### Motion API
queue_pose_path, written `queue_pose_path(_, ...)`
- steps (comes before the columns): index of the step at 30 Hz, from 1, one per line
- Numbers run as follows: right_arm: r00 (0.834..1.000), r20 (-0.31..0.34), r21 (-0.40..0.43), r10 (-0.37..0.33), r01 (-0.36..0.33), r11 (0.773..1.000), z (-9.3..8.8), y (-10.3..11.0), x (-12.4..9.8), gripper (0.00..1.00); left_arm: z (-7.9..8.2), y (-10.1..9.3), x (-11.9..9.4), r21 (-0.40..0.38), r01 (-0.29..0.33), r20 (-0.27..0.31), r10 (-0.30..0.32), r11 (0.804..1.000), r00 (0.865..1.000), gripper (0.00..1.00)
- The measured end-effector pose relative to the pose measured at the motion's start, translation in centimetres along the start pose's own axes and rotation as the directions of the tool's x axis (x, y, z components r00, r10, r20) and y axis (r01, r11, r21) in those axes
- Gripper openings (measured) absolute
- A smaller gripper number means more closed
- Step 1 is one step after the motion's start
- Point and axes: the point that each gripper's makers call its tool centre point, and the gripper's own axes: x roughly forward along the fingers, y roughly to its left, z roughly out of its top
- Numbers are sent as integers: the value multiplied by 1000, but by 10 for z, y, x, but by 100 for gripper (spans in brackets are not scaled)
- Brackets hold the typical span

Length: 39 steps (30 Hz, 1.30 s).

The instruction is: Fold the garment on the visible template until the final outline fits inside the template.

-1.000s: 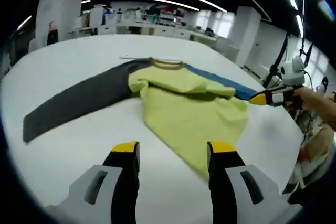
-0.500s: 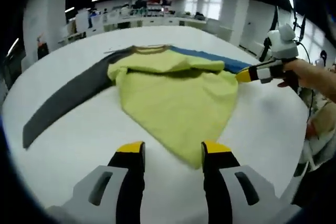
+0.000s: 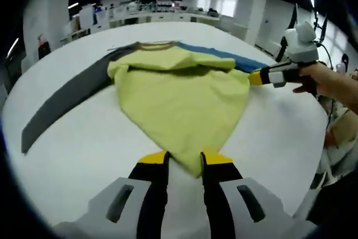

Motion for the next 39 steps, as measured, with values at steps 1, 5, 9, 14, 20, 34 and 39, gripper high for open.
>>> queue_pose_path(1, 1000, -1, -2, 0, 0, 1000, 0, 1, 0, 1, 0, 2, 0, 2, -9, 1, 9, 1000, 1000, 14)
queue_pose_path(5, 1000, -3, -14, -1, 1, 1000, -1, 0, 0, 0, 1, 5, 0, -74, -12, 15, 13, 997, 1000, 1)
queue_pose_path(9, 1000, 11, 3, 9, -9, 1000, 4, 1, -5, 0, 2, 7, 0, -80, 1, 21, 1, 997, 1000, 0)
queue_pose_path(14, 999, 45, 11, 24, -25, 1000, 15, 4, -18, 0, 22, 23, -15, -101, 15, 106, -4, 995, 994, 0)
queue_pose_path(20, 997, 67, -2, 39, -39, 999, 26, 4, -33, 0, 50, 50, -34, -133, 31, 185, -6, 991, 983, 0)
queue_pose_path(34, 992, 90, 11, 89, -90, 996, 35, 15, -76, 0, 71, 89, -71, -125, 51, 240, -20, 991, 971, 0)
queue_pose_path(39, 993, 61, -6, 98, -98, 995, 28, 21, -90, 0, 64, 89, -80, -150, 75, 239, -38, 986, 970, 0)
